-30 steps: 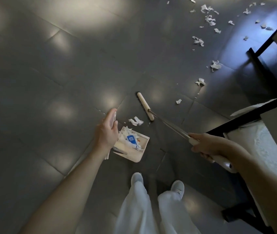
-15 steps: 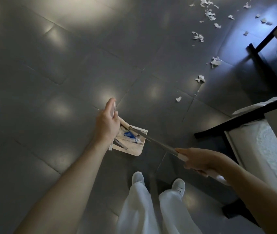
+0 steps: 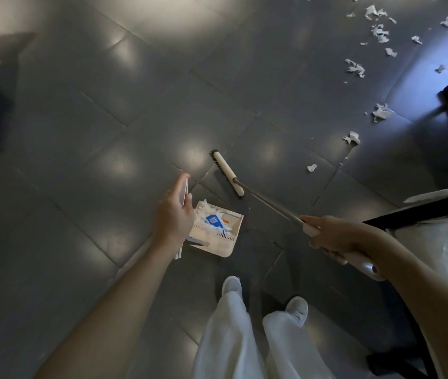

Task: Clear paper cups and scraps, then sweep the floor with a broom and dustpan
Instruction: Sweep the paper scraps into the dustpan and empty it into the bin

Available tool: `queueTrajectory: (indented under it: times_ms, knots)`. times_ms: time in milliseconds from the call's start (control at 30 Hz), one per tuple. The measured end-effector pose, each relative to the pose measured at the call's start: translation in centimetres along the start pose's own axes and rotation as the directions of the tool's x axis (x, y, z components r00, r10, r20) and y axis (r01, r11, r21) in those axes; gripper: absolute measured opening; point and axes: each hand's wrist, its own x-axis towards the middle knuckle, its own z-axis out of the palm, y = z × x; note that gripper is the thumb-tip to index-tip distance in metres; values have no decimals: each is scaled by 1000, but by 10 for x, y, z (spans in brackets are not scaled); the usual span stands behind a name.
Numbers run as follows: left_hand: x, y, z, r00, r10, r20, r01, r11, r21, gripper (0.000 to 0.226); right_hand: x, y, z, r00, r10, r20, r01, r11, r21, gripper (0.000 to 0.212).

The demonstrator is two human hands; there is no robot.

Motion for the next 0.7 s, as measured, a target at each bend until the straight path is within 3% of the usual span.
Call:
queueTrajectory:
  times_ms: [400, 567, 700]
  knots:
    - [-37, -58, -44, 988, -135, -76, 134, 991, -18, 35, 40, -77, 39, 997, -79, 1, 75, 940, -333, 62]
    - [-24, -66, -46, 987, -152, -58, 150, 988, -36, 38, 48, -81, 69, 989, -105, 109, 127, 965, -229, 57]
    - [-15, -63, -42, 993, -118, -30, 117, 992, -48, 38, 35, -62, 63, 981, -28, 192, 35, 999, -32, 58]
